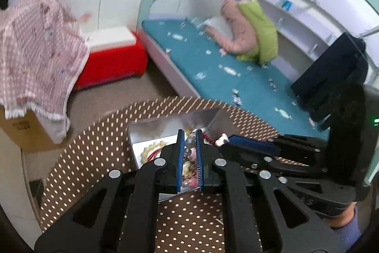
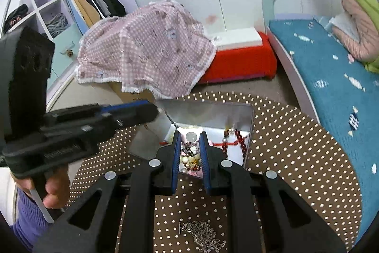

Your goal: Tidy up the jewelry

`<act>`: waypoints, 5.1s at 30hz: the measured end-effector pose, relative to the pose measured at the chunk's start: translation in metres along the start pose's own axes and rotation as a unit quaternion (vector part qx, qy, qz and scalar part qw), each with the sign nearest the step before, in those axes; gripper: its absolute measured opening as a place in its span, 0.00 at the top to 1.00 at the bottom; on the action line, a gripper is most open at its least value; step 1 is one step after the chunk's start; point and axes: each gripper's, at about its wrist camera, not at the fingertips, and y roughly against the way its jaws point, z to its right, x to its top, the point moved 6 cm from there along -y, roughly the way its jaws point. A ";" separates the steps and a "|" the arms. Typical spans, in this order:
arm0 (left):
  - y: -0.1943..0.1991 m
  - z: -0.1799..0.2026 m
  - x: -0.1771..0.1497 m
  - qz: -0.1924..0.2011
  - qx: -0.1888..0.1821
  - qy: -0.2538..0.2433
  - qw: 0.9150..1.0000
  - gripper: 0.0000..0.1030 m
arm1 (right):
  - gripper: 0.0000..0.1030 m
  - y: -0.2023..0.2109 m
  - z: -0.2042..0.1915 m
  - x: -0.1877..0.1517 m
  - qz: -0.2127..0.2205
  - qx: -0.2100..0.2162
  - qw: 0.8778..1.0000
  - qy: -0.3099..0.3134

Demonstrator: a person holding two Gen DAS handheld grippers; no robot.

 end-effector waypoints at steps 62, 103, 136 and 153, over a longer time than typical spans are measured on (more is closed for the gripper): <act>-0.040 0.120 -0.140 -0.047 0.004 -0.122 0.991 0.75 | 0.51 0.088 0.064 -0.138 0.015 -0.020 0.998 -0.061; 0.111 0.014 -0.119 0.072 0.003 -0.016 0.997 0.96 | 0.66 0.033 -0.019 -0.127 -0.032 -0.043 0.995 0.082; 0.092 0.023 -0.123 0.045 -0.027 -0.024 0.998 0.96 | 0.98 0.039 -0.020 -0.091 0.001 -0.073 0.993 0.091; 0.118 0.063 -0.071 0.071 -0.059 -0.057 0.994 0.96 | 0.98 0.133 -0.058 -0.018 0.108 -0.043 0.987 0.115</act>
